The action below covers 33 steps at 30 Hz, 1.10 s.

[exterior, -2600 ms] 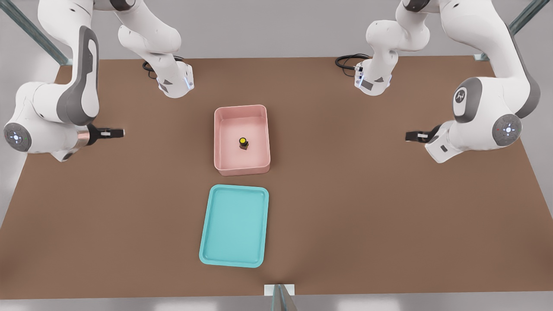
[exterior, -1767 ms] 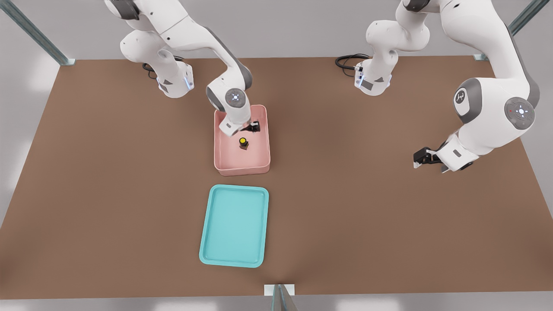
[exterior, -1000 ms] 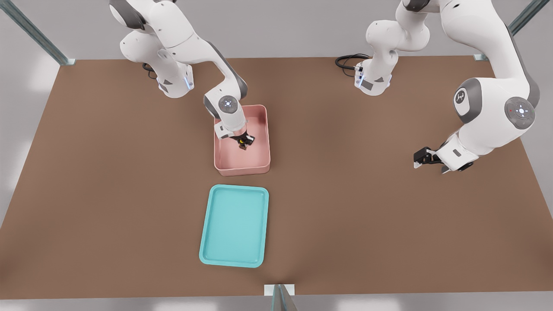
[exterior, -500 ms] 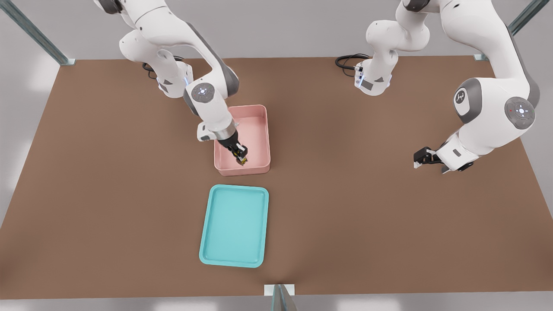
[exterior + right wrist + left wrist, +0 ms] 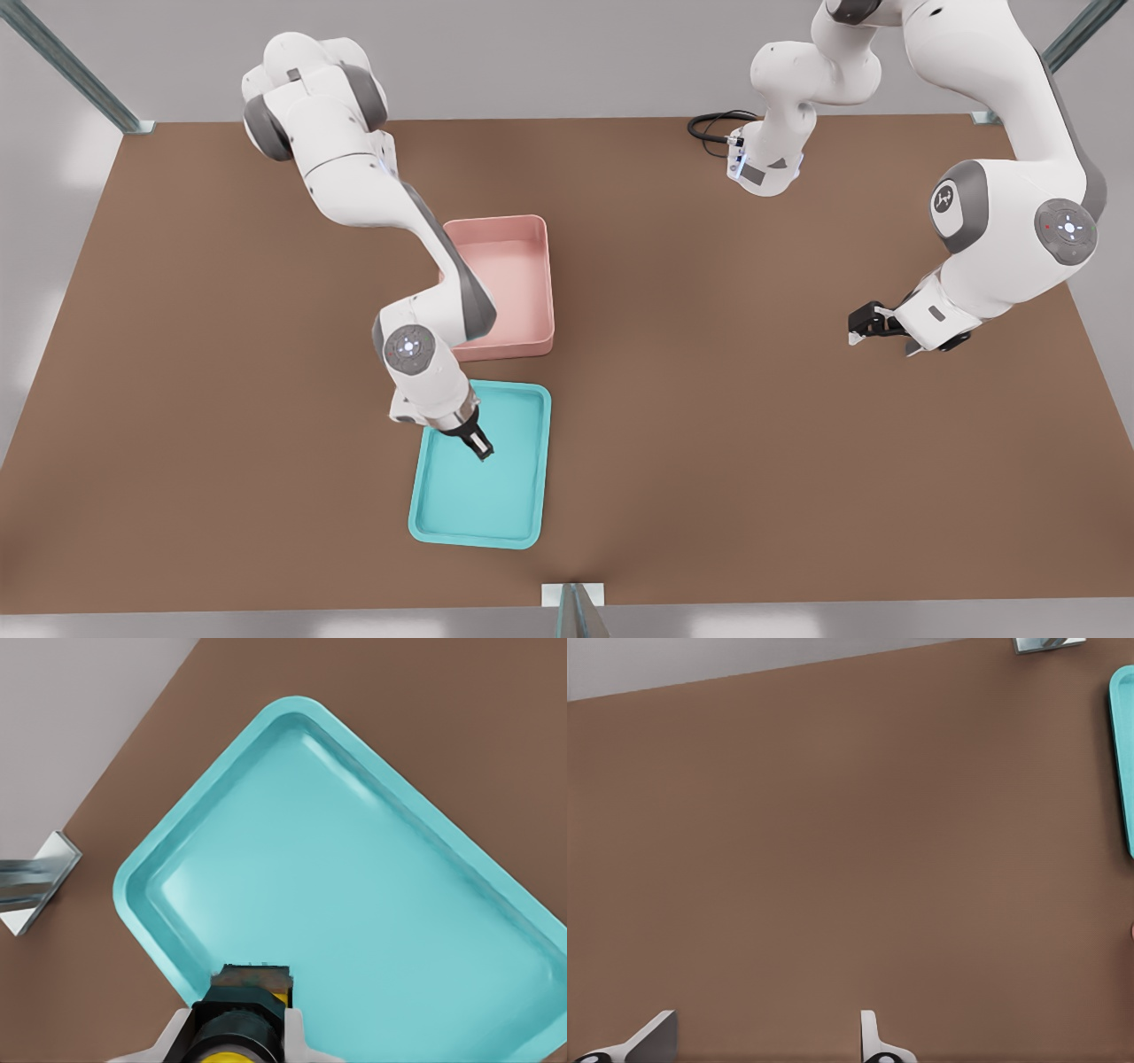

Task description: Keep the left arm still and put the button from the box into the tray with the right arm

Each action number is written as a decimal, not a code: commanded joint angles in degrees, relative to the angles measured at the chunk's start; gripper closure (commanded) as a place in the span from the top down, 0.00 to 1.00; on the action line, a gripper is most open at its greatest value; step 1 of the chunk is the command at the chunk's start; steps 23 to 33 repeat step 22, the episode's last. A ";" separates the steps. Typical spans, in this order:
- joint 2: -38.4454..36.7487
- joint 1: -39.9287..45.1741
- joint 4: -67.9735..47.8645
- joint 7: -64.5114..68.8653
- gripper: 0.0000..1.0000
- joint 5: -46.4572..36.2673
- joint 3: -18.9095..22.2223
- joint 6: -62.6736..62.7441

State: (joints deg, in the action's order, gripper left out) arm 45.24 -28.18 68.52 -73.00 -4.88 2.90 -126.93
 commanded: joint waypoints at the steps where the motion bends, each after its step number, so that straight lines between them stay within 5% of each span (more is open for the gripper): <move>1: 1.08 0.06 -0.75 -1.97 0.48 -0.04 -0.27 2.21; 2: 1.78 0.06 -0.75 -1.97 0.48 -0.04 -0.62 2.04; 3: 2.22 0.06 -0.75 -1.70 0.59 -0.04 -0.71 1.69; 4: 2.57 0.06 -0.75 -0.74 1.00 -0.04 -0.71 1.51; 8: 0.48 0.67 -0.32 1.28 1.00 -0.13 -0.97 2.21; 10: -8.93 5.85 6.52 16.91 1.00 -1.71 -3.69 11.97; 11: -17.02 10.95 17.08 38.35 1.00 -2.85 -2.73 13.37; 12: -22.82 12.80 21.74 59.88 1.00 -2.76 3.06 21.63; 14: -33.02 13.06 24.21 76.52 1.00 1.28 13.00 40.27; 17: -38.38 12.62 35.98 77.05 1.00 1.28 12.39 30.61; 33: -36.89 12.62 35.02 76.26 1.00 0.31 12.21 30.25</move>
